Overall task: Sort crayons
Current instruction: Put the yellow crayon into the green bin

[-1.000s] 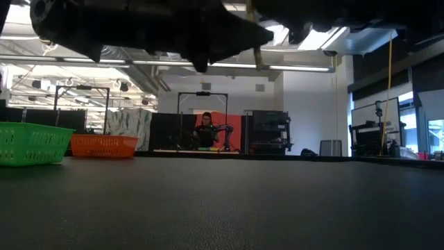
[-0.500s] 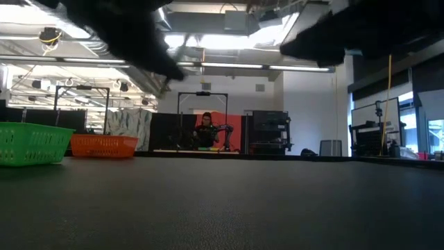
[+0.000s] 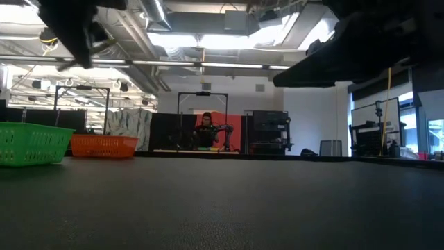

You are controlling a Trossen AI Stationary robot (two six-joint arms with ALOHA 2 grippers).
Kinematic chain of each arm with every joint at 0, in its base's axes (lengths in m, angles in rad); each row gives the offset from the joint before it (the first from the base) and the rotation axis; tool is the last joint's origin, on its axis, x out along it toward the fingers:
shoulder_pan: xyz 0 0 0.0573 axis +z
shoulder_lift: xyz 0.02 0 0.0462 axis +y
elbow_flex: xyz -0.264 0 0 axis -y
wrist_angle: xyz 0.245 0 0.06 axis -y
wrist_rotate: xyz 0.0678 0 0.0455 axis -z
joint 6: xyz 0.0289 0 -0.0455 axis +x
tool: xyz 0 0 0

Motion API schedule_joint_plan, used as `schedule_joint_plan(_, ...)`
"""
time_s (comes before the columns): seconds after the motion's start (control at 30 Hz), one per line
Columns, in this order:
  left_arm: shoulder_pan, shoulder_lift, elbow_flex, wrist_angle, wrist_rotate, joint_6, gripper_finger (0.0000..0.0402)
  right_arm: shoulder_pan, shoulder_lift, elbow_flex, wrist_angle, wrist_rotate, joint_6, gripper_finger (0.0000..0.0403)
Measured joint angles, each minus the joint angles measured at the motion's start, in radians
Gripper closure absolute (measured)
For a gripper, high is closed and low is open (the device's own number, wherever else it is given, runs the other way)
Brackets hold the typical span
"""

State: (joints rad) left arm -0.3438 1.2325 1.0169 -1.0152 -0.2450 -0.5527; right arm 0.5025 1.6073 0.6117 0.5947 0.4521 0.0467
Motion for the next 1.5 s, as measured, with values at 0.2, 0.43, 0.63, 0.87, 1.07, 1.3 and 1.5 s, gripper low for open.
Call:
schedule_joint_plan(0.2,-0.004,-0.001,0.042,-0.289,-0.014,-0.133,0.0391,-0.006,0.0,0.0,0.001,0.001,0.001,0.0226)
schedule_joint_plan(0.43,-0.004,0.001,-0.093,-0.331,0.048,-0.178,0.0391,-0.006,0.0,0.0,-0.002,0.0,0.007,0.0226)
schedule_joint_plan(0.63,-0.004,0.005,-0.237,-0.281,0.087,-0.191,0.0391,-0.006,0.0,0.0,-0.001,0.0,0.009,0.0226)
schedule_joint_plan(0.87,-0.004,0.006,-0.296,-0.184,0.161,-0.206,0.0391,-0.006,0.0,0.0,0.006,0.0,0.01,0.0226)
schedule_joint_plan(1.07,-0.004,0.006,-0.342,-0.14,0.189,-0.206,0.038,-0.006,0.0,0.0,0.006,0.0,0.009,0.0226)
schedule_joint_plan(1.3,0.008,0.006,-0.363,-0.144,0.199,-0.207,0.0325,-0.006,0.0,0.0,0.006,0.0,0.009,0.0226)
schedule_joint_plan(1.5,0.004,0.0,-0.245,-0.199,0.172,-0.196,0.0305,-0.006,-0.001,0.0,0.005,0.009,0.009,0.0226)
